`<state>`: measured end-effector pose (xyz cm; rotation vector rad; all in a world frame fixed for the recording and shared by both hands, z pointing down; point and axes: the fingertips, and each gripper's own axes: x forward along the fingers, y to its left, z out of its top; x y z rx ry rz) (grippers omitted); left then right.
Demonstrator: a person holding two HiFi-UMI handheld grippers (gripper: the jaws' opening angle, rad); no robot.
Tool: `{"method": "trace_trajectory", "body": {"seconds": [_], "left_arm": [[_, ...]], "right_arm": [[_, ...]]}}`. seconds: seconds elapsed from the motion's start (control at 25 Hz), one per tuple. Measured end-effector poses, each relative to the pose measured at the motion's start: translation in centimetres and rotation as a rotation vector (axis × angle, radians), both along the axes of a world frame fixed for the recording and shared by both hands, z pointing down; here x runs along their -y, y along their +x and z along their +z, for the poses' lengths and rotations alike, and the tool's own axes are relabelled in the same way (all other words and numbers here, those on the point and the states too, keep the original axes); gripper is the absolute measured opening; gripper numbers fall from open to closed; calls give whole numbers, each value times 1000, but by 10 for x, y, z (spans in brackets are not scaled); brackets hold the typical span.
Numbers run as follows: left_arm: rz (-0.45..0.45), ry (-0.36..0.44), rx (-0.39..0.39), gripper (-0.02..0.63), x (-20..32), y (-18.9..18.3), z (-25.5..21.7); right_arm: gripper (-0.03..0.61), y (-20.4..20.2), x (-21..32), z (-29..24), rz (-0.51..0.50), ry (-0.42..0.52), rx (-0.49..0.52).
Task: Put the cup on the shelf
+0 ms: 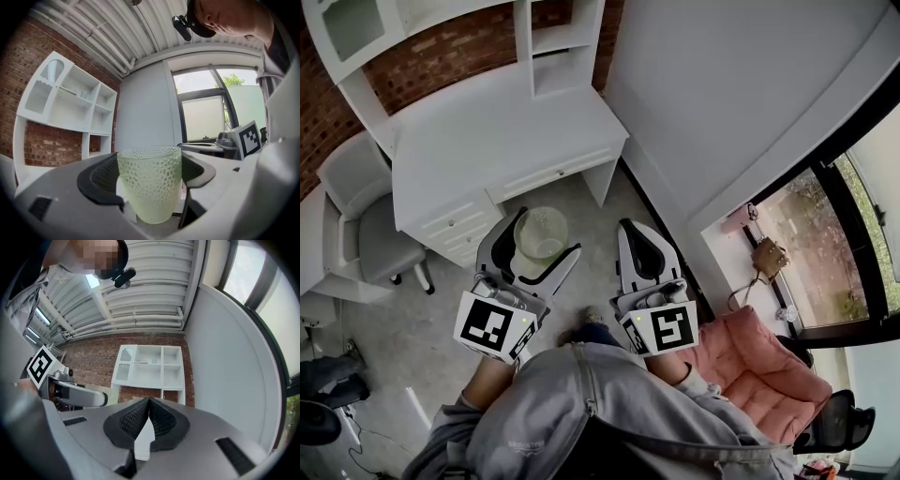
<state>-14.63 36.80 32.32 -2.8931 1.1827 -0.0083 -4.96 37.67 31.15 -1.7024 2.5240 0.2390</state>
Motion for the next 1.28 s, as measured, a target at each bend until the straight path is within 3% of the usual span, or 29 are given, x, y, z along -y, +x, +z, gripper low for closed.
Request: {"method": "trace_trajectory", "body": {"seconds": [0.4, 1.28], "left_arm": [[-15, -5, -9, 385, 49, 11, 12], [-106, 12, -34, 385, 233, 83, 10]], "right_arm": [[28, 18, 52, 10, -3, 0, 27], [28, 88, 248, 17, -105, 3, 20]]}}
